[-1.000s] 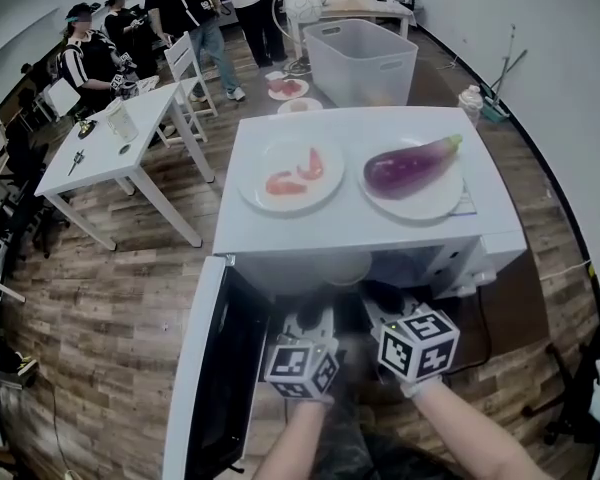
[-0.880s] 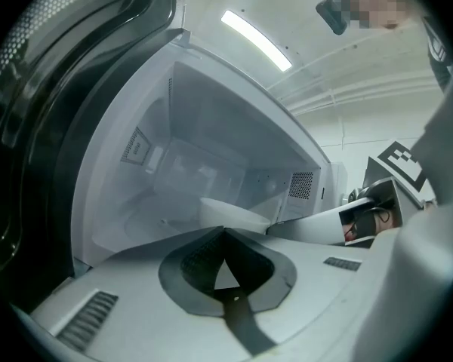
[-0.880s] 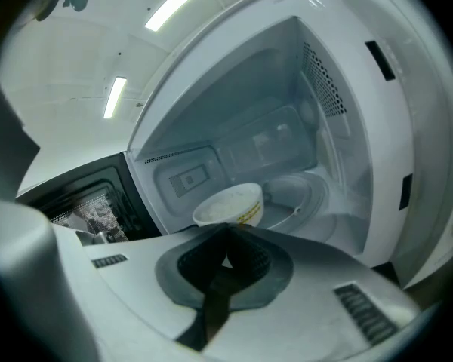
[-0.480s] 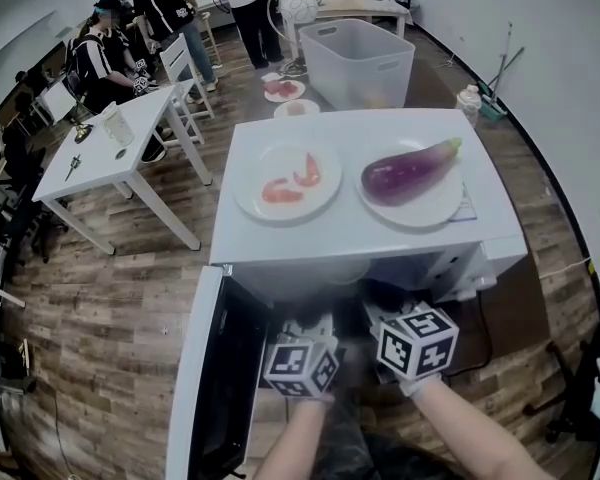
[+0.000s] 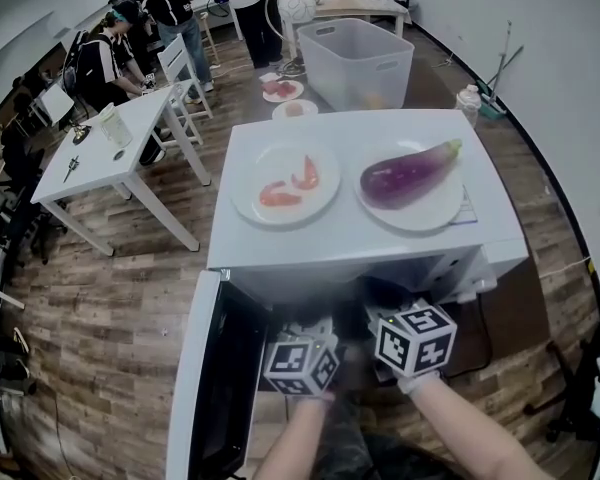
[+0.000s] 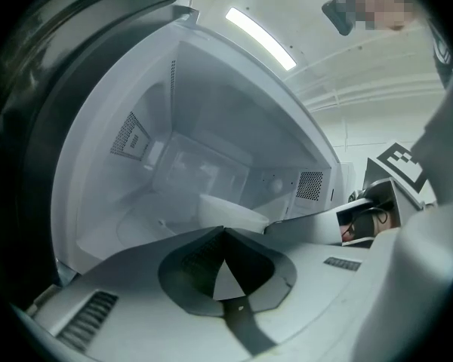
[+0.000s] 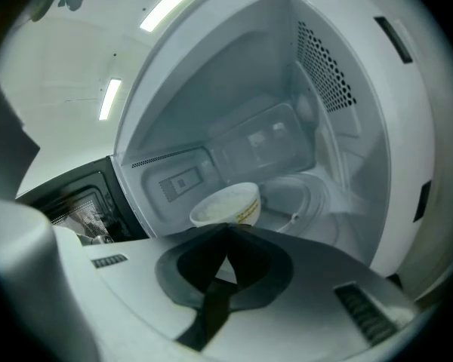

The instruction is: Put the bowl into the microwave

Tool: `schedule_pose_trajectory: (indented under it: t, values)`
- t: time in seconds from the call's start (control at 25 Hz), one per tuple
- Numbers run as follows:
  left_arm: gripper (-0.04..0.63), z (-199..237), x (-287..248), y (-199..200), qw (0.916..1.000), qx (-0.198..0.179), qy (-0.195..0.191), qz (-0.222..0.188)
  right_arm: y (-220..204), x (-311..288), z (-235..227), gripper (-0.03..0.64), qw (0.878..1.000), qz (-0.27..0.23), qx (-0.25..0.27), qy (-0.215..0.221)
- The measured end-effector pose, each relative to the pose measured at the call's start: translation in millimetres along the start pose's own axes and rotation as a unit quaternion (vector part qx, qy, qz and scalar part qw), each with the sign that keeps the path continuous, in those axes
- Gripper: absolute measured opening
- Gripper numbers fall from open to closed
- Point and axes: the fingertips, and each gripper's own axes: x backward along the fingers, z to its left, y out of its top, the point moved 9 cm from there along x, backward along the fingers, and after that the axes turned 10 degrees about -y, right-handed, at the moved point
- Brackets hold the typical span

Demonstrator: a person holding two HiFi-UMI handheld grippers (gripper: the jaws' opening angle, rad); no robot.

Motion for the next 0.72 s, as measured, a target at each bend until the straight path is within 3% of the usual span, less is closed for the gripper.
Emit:
schedule_pose_trajectory:
  t: [0.72]
  values:
    - [0.002,0.7,-2.9,-2.9,1.0,0.007,-0.002,0.004,-5.2,-4.4,-4.6,0.005,1.0,0.012,0.003,-0.002]
